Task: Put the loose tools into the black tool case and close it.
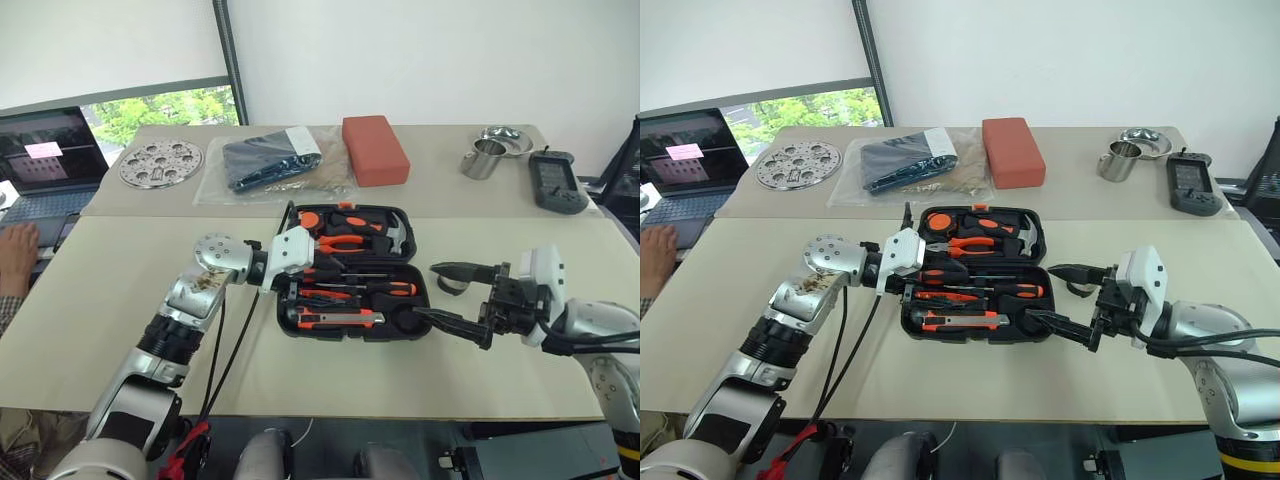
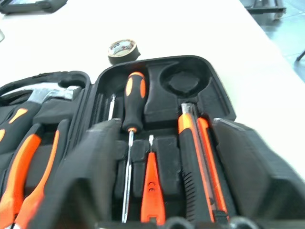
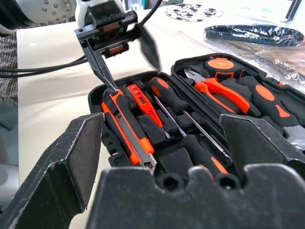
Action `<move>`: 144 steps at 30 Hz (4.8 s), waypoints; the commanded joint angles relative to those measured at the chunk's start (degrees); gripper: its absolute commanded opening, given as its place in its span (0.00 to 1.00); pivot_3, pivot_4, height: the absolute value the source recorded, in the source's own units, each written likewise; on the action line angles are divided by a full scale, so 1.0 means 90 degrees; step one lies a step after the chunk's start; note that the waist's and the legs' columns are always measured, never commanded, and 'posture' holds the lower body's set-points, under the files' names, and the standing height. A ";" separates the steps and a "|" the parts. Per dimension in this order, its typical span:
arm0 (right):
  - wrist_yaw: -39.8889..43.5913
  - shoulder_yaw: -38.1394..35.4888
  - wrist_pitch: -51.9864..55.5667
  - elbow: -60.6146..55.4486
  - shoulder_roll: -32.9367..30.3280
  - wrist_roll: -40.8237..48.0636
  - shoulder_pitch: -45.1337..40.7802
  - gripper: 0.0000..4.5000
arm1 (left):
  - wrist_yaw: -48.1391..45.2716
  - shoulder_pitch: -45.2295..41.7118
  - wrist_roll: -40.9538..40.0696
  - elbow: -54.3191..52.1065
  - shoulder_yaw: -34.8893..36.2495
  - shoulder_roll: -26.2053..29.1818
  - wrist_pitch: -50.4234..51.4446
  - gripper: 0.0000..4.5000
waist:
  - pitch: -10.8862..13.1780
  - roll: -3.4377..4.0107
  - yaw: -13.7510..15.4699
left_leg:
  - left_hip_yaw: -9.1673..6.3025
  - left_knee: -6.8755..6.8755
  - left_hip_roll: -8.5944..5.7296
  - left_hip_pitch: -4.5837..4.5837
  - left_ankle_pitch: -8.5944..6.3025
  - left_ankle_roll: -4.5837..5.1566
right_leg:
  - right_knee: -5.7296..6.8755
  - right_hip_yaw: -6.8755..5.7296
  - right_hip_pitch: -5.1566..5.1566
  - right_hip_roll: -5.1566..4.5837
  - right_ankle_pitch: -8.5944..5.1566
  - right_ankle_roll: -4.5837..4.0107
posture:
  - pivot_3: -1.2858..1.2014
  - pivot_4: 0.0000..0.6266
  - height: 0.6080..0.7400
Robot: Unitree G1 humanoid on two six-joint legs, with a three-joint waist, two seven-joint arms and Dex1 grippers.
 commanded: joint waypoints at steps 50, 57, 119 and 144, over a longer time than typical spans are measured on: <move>-0.0685 0.0536 0.0568 0.0641 -0.0964 -0.1432 -0.0384 1.00 | -0.0364 -0.0525 -0.0448 0.1027 0.0499 -0.0473 -0.0320 0.31 | -0.0001 0.0018 -0.0052 | -0.0012 0.0050 0.0004 -0.0031 -0.0006 0.0010 | 0.0053 0.0007 -0.0020 0.0013 0.0000 0.0001 | 0.52 0.24 1.00; -0.0109 0.1807 0.1178 0.1846 -0.1621 -0.2224 -0.1844 1.00 | -0.0101 -0.0172 -0.1376 -0.1347 0.0963 0.0420 0.1730 0.87 | 0.0020 0.0033 -0.0136 | -0.0010 0.0037 0.0015 -0.0001 0.0006 -0.0009 | 0.0057 0.0020 -0.0009 0.0028 -0.0002 -0.0001 | 0.52 0.24 1.00; 0.3218 0.4589 0.0022 0.1381 -0.0946 -0.4453 -0.4212 0.01 | 0.0896 0.1073 -0.2174 -0.3056 0.1555 0.1752 0.2639 1.00 | 0.0044 0.0059 -0.0115 | 0.0003 0.0039 0.0051 0.0008 0.0007 -0.0012 | 0.0057 0.0018 -0.0013 0.0042 -0.0005 -0.0010 | 0.52 0.24 1.00; 0.1966 0.3102 0.1050 0.3078 -0.0062 -0.3701 -0.5124 0.99 | 0.2799 0.0926 -0.2016 -0.1357 0.2493 0.1028 0.2961 1.00 | 0.0049 0.0044 -0.0123 | 0.0005 0.0038 0.0058 0.0018 0.0007 -0.0013 | 0.0062 0.0015 -0.0009 0.0041 -0.0004 -0.0012 | 0.52 0.24 1.00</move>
